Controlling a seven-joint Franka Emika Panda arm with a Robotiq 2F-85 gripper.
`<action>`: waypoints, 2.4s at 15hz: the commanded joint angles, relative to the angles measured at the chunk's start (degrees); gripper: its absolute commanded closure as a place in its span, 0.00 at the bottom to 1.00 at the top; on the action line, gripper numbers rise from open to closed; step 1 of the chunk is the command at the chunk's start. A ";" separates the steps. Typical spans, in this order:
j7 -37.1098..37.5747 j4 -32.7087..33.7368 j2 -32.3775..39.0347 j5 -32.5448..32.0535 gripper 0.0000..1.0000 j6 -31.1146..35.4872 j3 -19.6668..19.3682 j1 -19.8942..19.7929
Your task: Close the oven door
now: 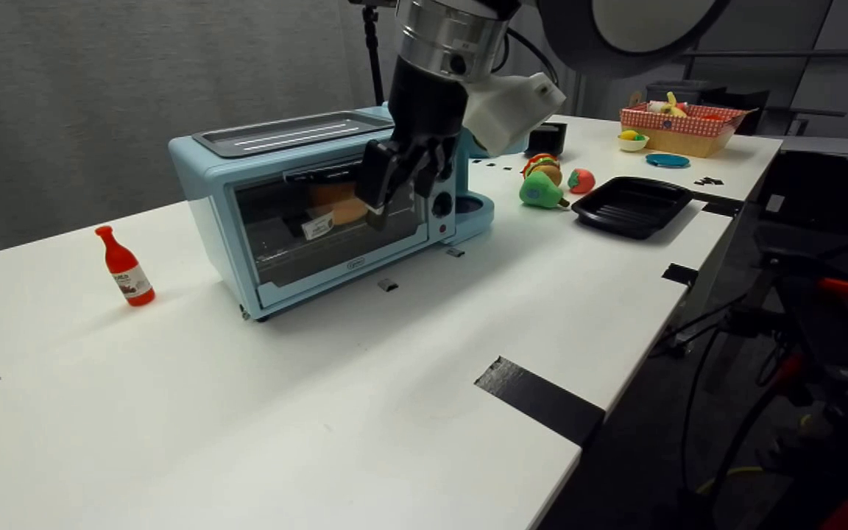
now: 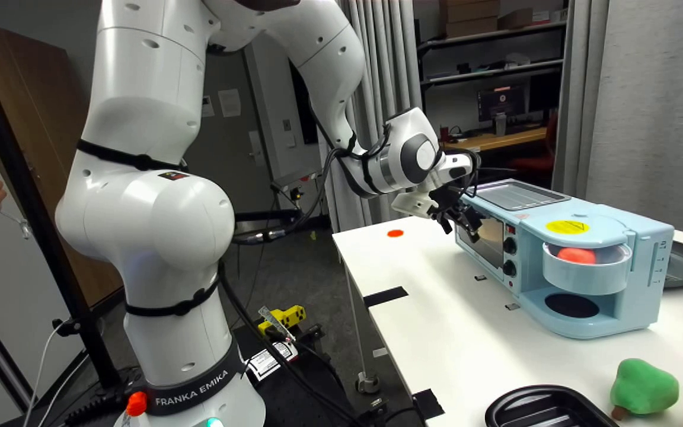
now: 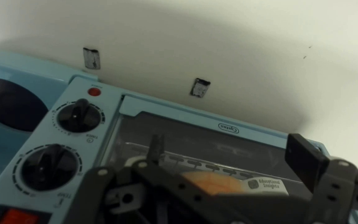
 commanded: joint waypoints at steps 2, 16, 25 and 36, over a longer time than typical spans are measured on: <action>0.30 1.97 0.70 -1.07 0.00 -0.06 -0.88 0.82; 6.21 -2.19 -4.42 -9.29 0.00 1.01 -12.98 15.92; 18.78 -4.93 -7.78 -20.87 0.00 0.04 -29.88 35.49; 26.30 -5.22 -5.84 -26.30 0.00 0.00 -39.94 47.31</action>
